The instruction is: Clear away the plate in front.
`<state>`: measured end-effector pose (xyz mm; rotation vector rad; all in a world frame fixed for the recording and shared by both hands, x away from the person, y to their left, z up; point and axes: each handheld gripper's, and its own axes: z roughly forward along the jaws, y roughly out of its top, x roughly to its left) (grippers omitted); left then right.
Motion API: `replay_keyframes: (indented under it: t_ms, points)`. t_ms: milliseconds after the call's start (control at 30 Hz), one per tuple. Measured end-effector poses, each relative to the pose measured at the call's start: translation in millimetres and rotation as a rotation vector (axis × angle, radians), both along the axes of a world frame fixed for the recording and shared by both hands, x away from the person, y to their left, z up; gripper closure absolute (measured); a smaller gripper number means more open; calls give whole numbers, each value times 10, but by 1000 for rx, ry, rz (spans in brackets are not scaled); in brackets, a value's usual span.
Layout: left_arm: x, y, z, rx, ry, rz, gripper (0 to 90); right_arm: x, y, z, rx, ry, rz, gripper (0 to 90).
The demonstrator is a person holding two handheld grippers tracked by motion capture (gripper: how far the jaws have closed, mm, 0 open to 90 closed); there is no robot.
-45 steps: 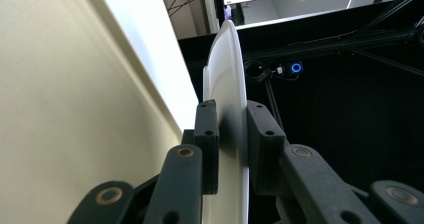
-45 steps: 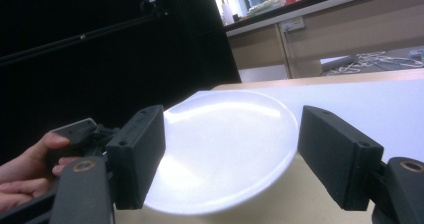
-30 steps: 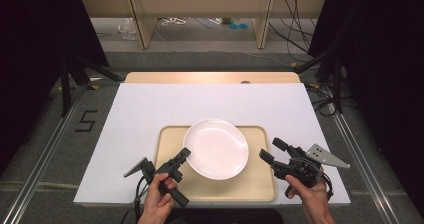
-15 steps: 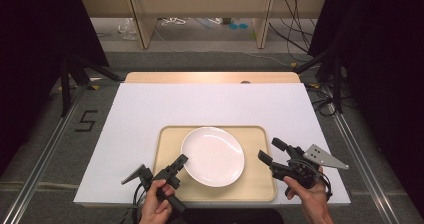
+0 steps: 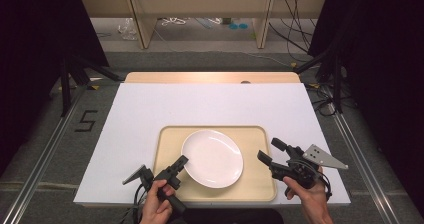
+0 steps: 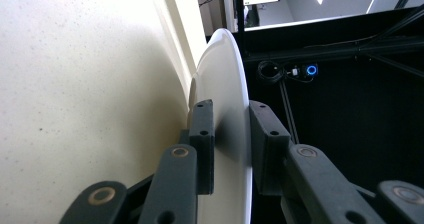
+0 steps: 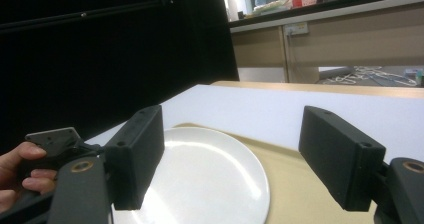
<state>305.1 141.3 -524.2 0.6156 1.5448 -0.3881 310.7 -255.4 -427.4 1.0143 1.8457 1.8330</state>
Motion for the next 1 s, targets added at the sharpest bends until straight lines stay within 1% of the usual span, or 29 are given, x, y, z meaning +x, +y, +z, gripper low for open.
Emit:
replay_keyframes:
  t_ms: [33, 100, 133, 167, 267, 300, 333, 367, 433, 467, 500, 567, 600, 633, 667, 700, 733, 800, 833, 867, 900, 933, 967, 1000]
  points:
    - [2, 1, -3, 4, -1, 1, 748, -3, 1, 4, 4, 7, 1, 272]
    - [0, 14, -7, 20, -10, -18, 753, 3, 10, 0, 16, -1, 4, 272]
    - [-3, 18, -3, 29, -7, -18, 758, -1, 2, 1, 0, 0, 4, 272]
    - [-5, 20, 1, 29, -6, -19, 762, -1, 5, 0, -3, 2, -4, 272]
    - [-11, 38, 2, 54, 1, -23, 770, -2, 1, 5, 7, 6, 4, 271]
    - [-7, 33, 5, 60, 7, -10, 773, -2, 1, 3, 6, 7, 5, 270]
    - [-13, 40, 8, 68, 10, -8, 777, 0, 1, -2, 3, 3, 5, 270]
    - [-15, 50, -1, 74, 10, -15, 779, -1, 0, -1, 4, 3, 6, 270]
    - [-16, 58, -13, 67, 13, -18, 781, -1, 3, 5, 7, 8, 7, 270]
    - [-21, 56, -8, 77, 14, -18, 783, 5, 5, -2, 4, 3, 7, 270]
    - [-22, 57, -8, 82, 11, -20, 783, 2, 8, -6, -1, 10, 10, 269]
    - [-23, 63, -15, 83, 18, -16, 786, 3, 17, -8, -2, 9, 3, 269]
    - [-24, 68, -23, 85, 20, -15, 790, -3, 17, -3, 2, 16, 13, 269]
    - [-27, 71, -27, 78, 26, -10, 791, 4, 22, -4, -2, 9, 4, 269]
    - [-29, 78, -31, 90, 36, -9, 792, -2, 21, -4, -2, 12, 11, 269]
    - [-29, 85, -35, 83, 27, -7, 794, 1, 22, -9, -3, 9, 11, 269]
    - [-30, 98, -38, 84, 28, -4, 797, -3, 21, -8, 0, 13, 13, 269]
    - [-41, 130, -32, 97, 28, 12, 803, 3, 23, -9, 1, 13, 12, 268]
    - [-41, 140, -19, 104, 39, 23, 799, -1, 22, -9, -1, 18, 13, 268]
    - [-42, 161, -19, 111, 30, 25, 795, -2, 22, -12, -2, 20, 14, 268]
    - [-36, 161, -5, 97, 20, 30, 794, -3, 23, -12, -1, 23, 16, 267]
    - [-42, 164, 11, 102, 23, 19, 807, 10, 39, -23, 19, 5, 19, 266]
    - [-42, 153, 32, 92, 3, 24, 807, 10, 40, -22, 16, 6, 21, 265]
    - [-47, 154, 57, 118, 7, 19, 804, 17, 51, -26, 14, -4, 17, 265]
